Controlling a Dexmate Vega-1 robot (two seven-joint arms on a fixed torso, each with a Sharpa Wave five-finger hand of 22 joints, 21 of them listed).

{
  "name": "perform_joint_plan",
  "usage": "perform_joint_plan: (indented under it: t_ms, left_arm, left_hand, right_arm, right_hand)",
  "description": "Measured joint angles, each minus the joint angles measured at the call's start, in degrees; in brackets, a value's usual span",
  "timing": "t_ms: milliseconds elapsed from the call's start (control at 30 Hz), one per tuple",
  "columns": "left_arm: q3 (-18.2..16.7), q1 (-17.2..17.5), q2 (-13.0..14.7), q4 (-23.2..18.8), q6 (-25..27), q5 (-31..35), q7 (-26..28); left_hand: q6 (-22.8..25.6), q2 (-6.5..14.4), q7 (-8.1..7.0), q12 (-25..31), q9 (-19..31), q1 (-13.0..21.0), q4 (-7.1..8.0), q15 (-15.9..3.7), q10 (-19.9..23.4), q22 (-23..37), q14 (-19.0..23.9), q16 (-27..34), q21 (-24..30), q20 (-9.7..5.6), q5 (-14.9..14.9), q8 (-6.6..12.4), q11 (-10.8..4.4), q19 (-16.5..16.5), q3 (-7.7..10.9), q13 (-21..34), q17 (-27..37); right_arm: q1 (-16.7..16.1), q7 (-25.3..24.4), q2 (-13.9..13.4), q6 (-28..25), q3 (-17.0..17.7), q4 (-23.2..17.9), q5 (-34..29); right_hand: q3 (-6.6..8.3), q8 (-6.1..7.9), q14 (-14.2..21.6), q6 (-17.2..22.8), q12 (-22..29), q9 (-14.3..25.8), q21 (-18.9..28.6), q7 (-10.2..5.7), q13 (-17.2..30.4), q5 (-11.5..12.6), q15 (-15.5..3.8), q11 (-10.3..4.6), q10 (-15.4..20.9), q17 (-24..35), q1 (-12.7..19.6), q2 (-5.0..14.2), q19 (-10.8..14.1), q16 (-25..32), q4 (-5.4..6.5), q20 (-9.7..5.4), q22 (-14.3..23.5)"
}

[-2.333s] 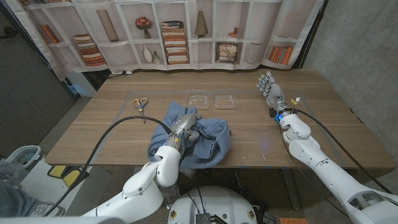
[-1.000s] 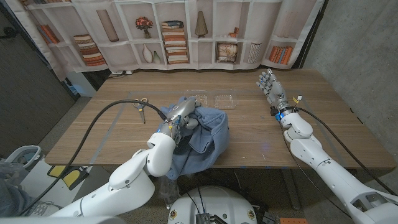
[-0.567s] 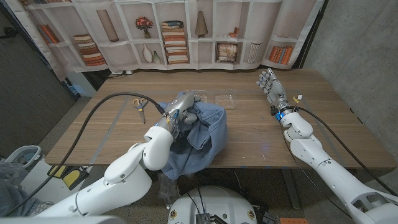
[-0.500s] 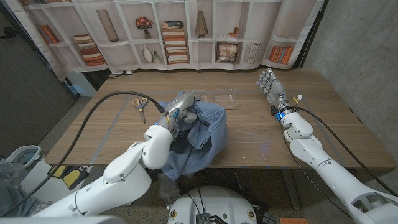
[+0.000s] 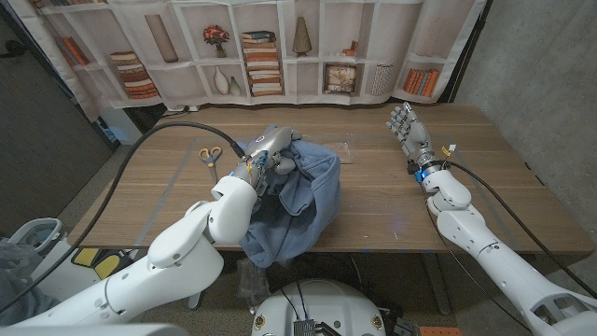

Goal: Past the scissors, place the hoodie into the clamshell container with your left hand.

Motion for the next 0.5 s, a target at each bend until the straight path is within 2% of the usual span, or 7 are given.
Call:
perform_joint_plan:
  t_ms: [500]
  left_arm:
    - [1.1,-1.3,-0.5,-1.8,2.1,5.5,-1.5]
  left_hand:
    - [0.5,0.0,-0.09,-0.6,-0.1,0.0,-0.46,0.01,0.5,-0.3,0.0,0.0,0.3,0.00,0.0,-0.01,0.13,0.0,0.46,0.4,0.5]
  right_arm:
    - [-0.7,-0.2,-0.6,0.0,0.3,-1.3,0.1]
  right_hand:
    - [0.00,0.00,0.0,0.0,0.0,0.0,0.0,0.00,0.0,0.0,0.00,0.00,0.0,0.0,0.0,0.00,0.0,0.0,0.01,0.00,0.0]
